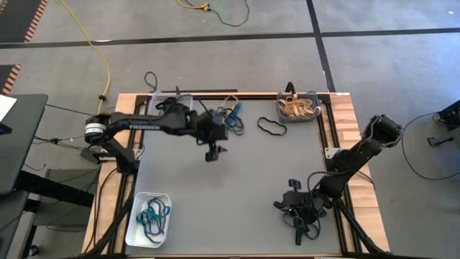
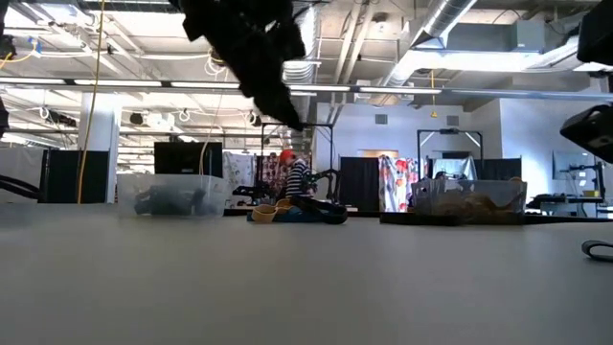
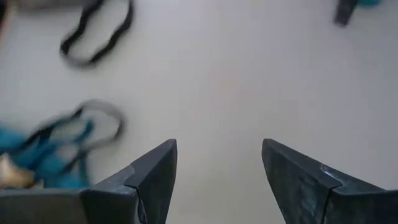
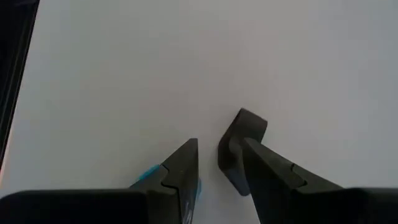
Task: Sort rubber bands into baskets
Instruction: Put the black rubber band into the transparent bin
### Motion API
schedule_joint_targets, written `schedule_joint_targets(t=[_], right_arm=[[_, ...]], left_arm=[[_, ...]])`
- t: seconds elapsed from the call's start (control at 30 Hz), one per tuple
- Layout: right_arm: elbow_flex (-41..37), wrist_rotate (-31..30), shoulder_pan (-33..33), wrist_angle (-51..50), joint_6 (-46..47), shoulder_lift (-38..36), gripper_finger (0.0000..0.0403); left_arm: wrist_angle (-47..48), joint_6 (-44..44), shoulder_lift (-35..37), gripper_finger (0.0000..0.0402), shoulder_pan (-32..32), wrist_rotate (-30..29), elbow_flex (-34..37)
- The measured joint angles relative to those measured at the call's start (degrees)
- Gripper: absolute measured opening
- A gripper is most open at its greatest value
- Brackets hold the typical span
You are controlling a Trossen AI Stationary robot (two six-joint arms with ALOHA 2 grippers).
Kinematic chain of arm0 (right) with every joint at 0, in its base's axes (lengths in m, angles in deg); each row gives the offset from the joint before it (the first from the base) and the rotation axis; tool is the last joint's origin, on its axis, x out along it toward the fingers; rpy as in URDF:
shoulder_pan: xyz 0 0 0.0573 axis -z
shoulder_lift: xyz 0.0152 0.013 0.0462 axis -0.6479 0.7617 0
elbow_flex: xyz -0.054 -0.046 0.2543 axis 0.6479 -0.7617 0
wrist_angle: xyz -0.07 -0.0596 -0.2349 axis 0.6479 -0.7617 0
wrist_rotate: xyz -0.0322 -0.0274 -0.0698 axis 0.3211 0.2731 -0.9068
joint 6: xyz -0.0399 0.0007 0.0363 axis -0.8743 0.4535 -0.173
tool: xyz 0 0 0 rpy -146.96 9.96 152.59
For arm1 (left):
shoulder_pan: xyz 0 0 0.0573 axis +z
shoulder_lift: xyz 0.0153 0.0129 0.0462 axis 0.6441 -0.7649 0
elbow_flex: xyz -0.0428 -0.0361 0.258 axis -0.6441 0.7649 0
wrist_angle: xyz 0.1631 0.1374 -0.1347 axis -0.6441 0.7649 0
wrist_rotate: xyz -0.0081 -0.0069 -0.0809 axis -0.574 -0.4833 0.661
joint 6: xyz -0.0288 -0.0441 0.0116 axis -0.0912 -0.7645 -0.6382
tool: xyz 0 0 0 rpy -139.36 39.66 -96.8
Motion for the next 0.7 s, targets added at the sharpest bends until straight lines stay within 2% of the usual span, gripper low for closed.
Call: schedule_joint_targets(t=[0.1, 0.33, 0.57, 0.7], right_arm=[[0.0, 0.7, -0.2, -0.9, 0.2, 0.0, 0.0153], [0.0, 0.8, -0.2, -4.2, 0.1, 0.8, 0.0153], [0.0, 1.0, -0.1, -2.9, -0.5, 4.5, 0.0151], [0.0, 0.9, -0.1, -2.1, -1.7, 4.7, 0.0127]], left_arm=[[-1.9, 0.0, -0.9, 0.0226, -3.7, -2.0, 0.2], [-7.4, 0.2, -6.9, 0.0226, -9.3, -2.4, 0.1], [-9.9, 0.2, -15.7, 0.0226, -11.1, -2.5, 0.2], [-12.1, -0.3, -19.5, 0.0226, -11.5, -2.5, 0.2]])
